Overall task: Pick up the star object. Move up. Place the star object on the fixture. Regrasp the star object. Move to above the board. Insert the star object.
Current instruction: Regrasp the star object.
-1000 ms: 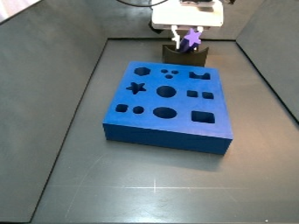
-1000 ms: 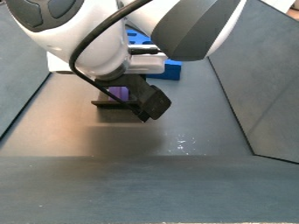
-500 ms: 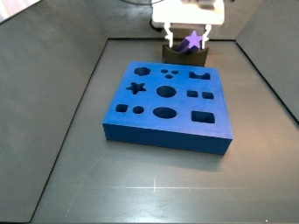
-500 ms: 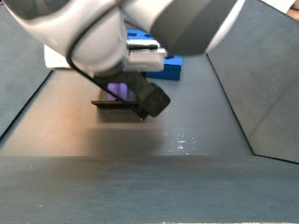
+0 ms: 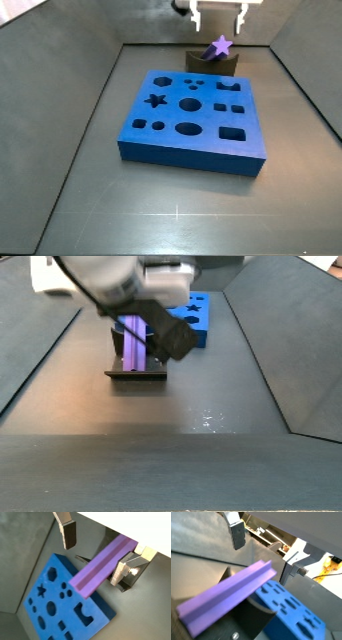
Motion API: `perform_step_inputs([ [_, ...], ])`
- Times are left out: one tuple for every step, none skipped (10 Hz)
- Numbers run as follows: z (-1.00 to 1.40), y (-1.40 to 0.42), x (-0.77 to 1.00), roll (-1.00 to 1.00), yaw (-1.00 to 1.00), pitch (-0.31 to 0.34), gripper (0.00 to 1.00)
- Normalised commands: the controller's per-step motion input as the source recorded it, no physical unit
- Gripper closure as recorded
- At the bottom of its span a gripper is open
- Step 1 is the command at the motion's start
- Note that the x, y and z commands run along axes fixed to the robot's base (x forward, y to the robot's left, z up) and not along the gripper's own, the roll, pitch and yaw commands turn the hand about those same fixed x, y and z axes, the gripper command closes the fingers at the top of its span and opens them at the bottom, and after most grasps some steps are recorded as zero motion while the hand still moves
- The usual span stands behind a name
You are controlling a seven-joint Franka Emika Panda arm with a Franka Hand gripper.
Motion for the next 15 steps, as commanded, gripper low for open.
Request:
perform_step_inputs([
  [0.57,0.00,-0.03,0.05,-0.04,0.054,0.00],
  [0.32,0.01,-0.03,0.05,-0.04,0.048,0.00],
  [0.97,-1.00,-0.01,1.00,0.03,0.049,0.00],
  [0.87,-1.00,-0.01,1.00,0.03,0.046,0.00],
  [0.85,-1.00,-0.02,1.00,0.03,0.041,0.00],
  [0.76,-1.00,-0.08,1.00,0.03,0.029,0.00],
  [0.64,-0.92,-0.08,1.00,0.03,0.026,0.00],
  [0.32,-0.67,-0.06,1.00,0.03,0.022,0.00],
  [0.12,-0.48,-0.04,1.00,0.03,0.019,0.00],
  [0.06,-0.21,-0.02,1.00,0.03,0.018,0.00],
  [0.06,-0.08,-0.02,1.00,0.03,0.017,0.00],
  [0.03,-0.03,-0.02,1.00,0.03,0.013,0.00],
  [0.02,-0.04,-0.02,1.00,0.03,0.011,0.00],
  [0.01,-0.03,-0.01,1.00,0.03,0.007,0.00],
  [0.01,-0.03,0.00,1.00,0.03,0.004,0.00],
])
